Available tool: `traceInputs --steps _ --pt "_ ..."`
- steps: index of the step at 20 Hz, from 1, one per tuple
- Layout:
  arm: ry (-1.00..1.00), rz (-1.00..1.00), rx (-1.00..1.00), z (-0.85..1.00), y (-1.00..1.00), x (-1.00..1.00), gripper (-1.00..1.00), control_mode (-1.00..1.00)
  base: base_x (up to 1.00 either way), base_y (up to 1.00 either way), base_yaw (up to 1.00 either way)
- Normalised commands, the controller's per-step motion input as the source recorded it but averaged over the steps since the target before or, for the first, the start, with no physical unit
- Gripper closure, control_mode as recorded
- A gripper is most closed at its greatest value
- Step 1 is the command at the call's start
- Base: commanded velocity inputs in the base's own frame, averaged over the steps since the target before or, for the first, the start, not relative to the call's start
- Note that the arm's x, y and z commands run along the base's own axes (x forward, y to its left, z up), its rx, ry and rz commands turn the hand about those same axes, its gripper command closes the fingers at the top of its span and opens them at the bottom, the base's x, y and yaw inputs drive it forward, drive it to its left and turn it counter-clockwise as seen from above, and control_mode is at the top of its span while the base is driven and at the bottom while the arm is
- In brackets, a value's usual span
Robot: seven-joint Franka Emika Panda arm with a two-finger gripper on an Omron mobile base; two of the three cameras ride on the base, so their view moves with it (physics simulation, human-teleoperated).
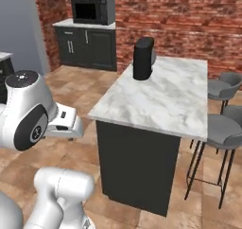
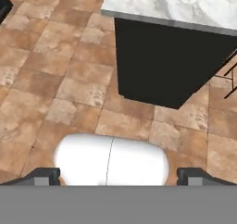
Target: Navigate to the microwave.
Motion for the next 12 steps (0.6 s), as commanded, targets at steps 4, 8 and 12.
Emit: traceInputs --steps 4,8,12 --pt "0.0 0.0 0.0 0.0 0.0 0.0 -1.0 1.0 0.28 1.0 -0.5" --pt "0.0 0.0 0.0 0.0 0.0 0.0 -1.0 1.0 0.33 1.0 -0.34" --pt "0.0 0.0 0.0 0.0 0.0 0.0 -1.0 1.0 0.51 1.0 -0.2"
